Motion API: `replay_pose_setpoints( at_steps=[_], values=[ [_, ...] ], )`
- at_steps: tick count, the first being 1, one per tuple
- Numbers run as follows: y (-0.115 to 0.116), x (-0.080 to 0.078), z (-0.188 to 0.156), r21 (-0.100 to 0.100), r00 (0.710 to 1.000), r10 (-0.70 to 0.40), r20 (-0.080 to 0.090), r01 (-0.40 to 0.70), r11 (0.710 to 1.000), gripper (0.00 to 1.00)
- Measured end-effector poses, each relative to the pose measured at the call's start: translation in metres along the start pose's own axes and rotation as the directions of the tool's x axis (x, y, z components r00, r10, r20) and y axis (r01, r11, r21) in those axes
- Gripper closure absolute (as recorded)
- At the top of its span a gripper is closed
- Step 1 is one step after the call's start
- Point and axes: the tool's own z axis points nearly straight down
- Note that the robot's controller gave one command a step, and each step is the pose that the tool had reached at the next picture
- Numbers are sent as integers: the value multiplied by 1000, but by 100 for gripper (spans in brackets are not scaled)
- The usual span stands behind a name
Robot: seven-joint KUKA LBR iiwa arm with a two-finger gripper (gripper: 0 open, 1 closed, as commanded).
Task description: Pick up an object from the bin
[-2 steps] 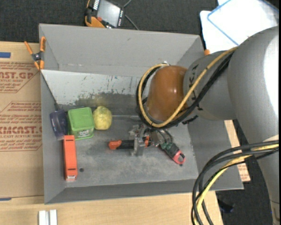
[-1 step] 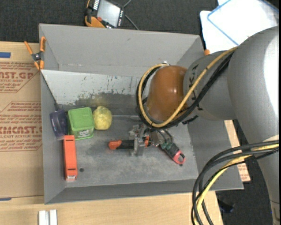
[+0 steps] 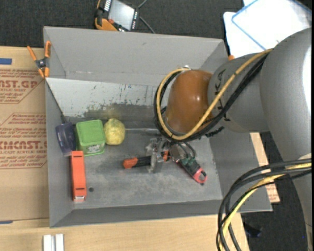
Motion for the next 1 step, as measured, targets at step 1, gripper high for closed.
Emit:
replay_pose_setpoints(
  at_steps=[1],
  values=[
    [0,1,-30,0,1000,-1,-4,1,1000,100]
  ],
)
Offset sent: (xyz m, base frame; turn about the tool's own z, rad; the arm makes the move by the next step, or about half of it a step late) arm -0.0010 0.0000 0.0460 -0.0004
